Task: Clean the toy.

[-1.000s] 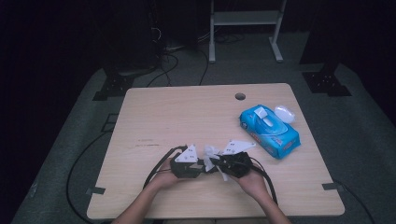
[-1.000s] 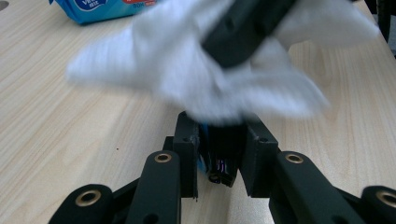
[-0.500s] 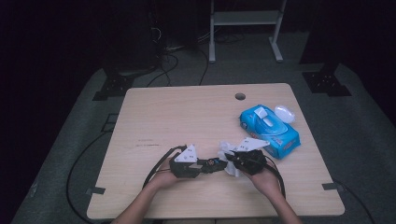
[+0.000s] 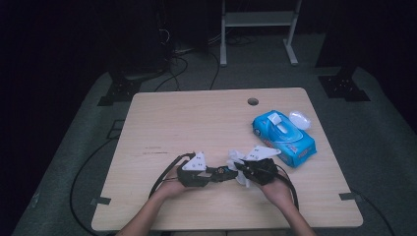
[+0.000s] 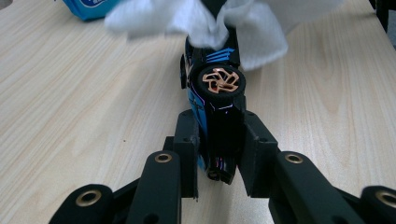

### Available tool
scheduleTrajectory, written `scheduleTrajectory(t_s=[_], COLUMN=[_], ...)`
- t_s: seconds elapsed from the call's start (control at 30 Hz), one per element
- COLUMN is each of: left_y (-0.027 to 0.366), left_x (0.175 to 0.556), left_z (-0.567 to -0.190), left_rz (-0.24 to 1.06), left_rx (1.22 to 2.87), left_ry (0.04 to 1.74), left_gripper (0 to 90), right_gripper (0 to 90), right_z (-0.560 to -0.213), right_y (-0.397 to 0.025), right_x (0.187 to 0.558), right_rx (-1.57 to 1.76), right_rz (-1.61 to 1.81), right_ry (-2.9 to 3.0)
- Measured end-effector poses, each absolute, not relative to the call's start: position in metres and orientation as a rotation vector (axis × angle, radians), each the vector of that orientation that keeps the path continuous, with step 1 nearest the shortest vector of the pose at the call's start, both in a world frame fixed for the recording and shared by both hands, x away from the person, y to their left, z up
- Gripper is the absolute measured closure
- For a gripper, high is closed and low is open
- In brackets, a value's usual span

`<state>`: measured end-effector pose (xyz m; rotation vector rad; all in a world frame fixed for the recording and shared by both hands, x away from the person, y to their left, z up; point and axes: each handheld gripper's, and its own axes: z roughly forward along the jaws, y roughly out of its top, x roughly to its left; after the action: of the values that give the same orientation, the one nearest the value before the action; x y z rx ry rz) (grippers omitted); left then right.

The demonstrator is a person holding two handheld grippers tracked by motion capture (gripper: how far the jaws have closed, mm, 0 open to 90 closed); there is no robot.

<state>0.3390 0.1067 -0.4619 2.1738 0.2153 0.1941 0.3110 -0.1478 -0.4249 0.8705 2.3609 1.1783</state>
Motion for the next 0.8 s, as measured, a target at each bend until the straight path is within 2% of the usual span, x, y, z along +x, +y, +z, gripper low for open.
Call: scheduleTrajectory(t_s=[0.27, 0.47, 0.67, 0.8], left_y=[0.107, 0.107, 0.107, 0.106], left_x=[0.339, 0.340, 0.339, 0.340], left_z=[-0.462, -0.462, -0.462, -0.462], left_rz=[0.189, 0.191, 0.189, 0.192], left_rx=[2.172, 2.173, 2.171, 2.172], left_ry=[0.219, 0.218, 0.225, 0.220], left_gripper=[71.2, 71.1, 71.2, 71.2], right_gripper=[81.7, 81.8, 81.7, 81.7], right_z=[-0.426, -0.425, -0.427, -0.426], right_y=[-0.146, -0.161, -0.140, -0.147], right_x=[0.309, 0.310, 0.307, 0.308], right_rx=[0.865, 0.914, 0.842, 0.839], right_rz=[1.208, 1.199, 1.233, 1.194], right_ry=[2.373, 2.344, 2.381, 2.375])
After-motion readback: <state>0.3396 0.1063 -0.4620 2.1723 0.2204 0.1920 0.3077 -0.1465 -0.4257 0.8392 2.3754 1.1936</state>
